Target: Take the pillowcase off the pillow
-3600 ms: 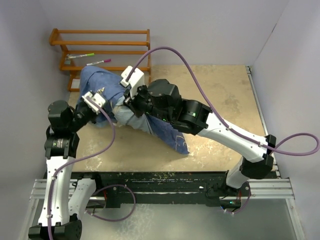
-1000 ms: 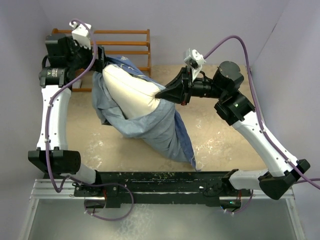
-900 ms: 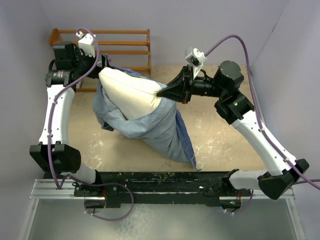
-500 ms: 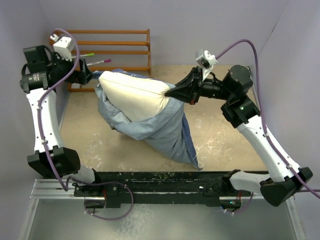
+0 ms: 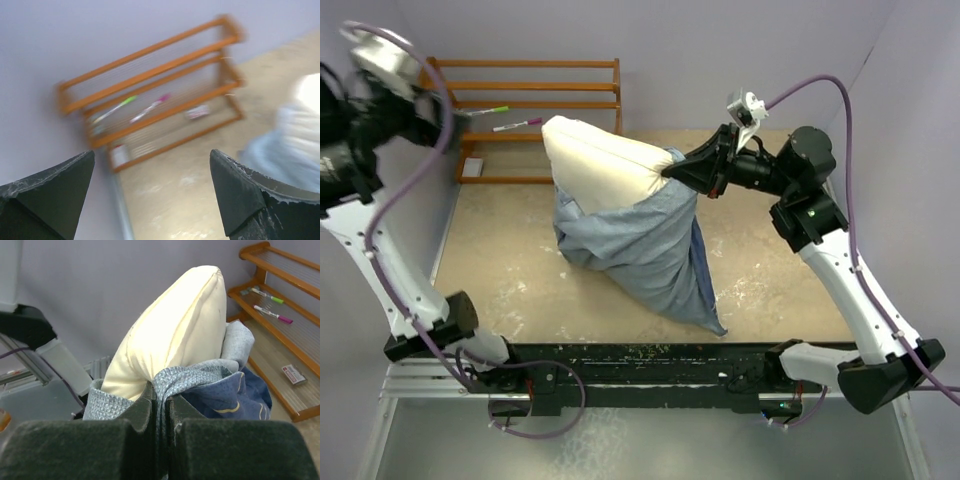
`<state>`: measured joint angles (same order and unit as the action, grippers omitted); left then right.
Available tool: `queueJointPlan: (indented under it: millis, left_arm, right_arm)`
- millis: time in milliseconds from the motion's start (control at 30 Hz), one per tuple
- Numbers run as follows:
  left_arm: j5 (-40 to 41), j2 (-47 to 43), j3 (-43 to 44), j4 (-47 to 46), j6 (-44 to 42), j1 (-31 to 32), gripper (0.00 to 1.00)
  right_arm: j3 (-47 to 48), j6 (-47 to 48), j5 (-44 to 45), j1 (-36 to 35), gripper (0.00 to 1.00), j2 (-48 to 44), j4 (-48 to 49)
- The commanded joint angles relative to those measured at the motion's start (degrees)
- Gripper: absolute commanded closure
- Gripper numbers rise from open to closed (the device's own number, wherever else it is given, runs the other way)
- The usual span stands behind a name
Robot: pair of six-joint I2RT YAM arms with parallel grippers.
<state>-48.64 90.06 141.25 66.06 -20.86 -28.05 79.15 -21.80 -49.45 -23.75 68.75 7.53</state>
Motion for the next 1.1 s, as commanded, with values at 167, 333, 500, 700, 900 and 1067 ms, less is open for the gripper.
queueJointPlan:
  millis: [167, 333, 500, 700, 900, 1067]
  left_arm:
    - [-21.9, -12.4, -11.5, -4.8, 0.3, 19.6, 0.01]
    - [-6.1, -8.3, -12.7, 5.3, -4.8, 29.2, 0.01]
    - [0.8, -8.8, -21.3, -1.2, 0.2, 33.3, 0.01]
    - [-5.3, -10.7, -19.0, 4.9, -13.6, 38.5, 0.01]
    - [-4.1, -6.3, -15.7, 19.2, -23.4, 42.6, 0.01]
    - [0.1, -9.0, -22.5, 21.6, -26.3, 47.7, 0.01]
  right_arm:
    - [12.0, 5.8, 2.6, -9.8, 1.00, 7.4, -6.7]
    - [15.5, 5.2, 4.8, -13.5, 1.00, 10.9, -5.5]
    - [15.3, 5.1, 7.1, -13.6, 1.00, 12.6, -6.7]
    - [16.0, 6.9, 3.2, -13.7, 1.00, 13.7, -9.2]
    - [20.8, 9.6, 2.4, -15.3, 1.00, 16.2, -14.5]
    - [22.2, 9.8, 2.6, -15.5, 1.00, 16.6, -14.9]
